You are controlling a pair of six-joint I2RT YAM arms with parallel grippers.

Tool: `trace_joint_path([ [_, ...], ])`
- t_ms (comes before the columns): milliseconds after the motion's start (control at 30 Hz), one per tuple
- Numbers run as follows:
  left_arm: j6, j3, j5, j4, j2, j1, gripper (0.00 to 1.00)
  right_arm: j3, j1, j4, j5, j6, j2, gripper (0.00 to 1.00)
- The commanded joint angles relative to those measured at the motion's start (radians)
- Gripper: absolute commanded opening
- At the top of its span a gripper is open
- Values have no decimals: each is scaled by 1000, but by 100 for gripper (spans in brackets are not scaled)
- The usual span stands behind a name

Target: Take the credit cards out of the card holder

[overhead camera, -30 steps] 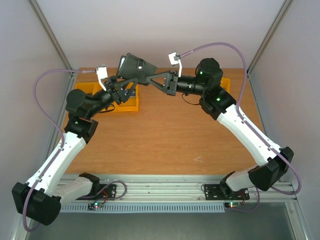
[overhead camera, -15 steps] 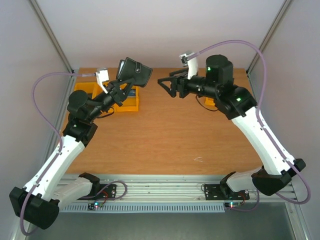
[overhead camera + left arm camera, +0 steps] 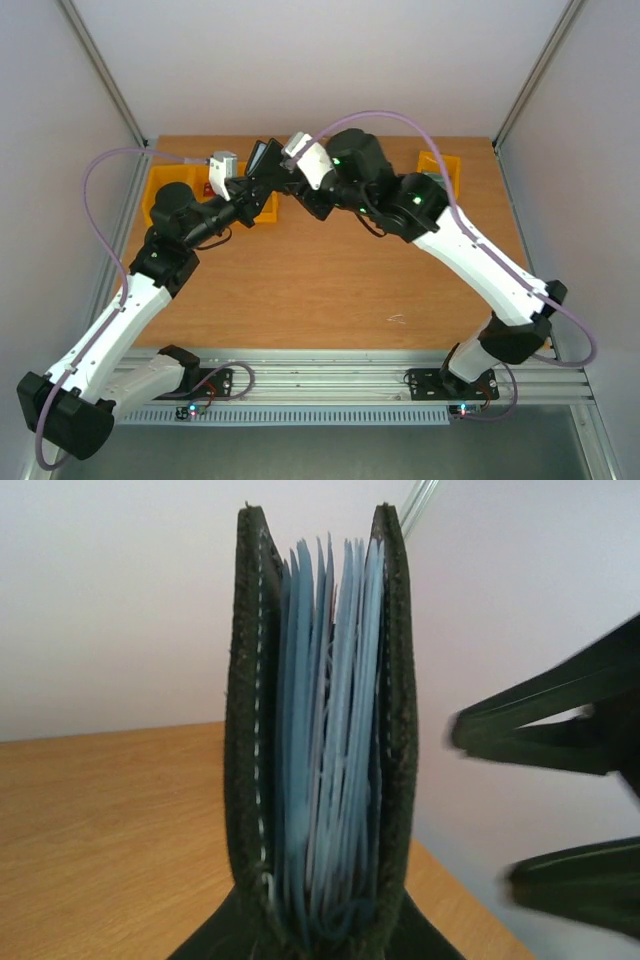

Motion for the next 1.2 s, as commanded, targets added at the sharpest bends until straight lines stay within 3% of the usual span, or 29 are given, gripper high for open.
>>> trace_joint_path([
  [0, 22, -9, 45, 72, -24, -5, 0, 45, 7, 25, 75, -81, 57, 47],
  [333, 25, -17, 102, 108, -18, -5, 0, 53, 6, 114, 183, -95, 112, 35],
  [900, 43, -13, 167, 91, 4, -8, 0, 148, 60, 118, 312, -239, 202, 37],
  [1167, 67, -13, 167, 57, 11, -7, 0, 219, 95, 140, 423, -316, 251, 31],
])
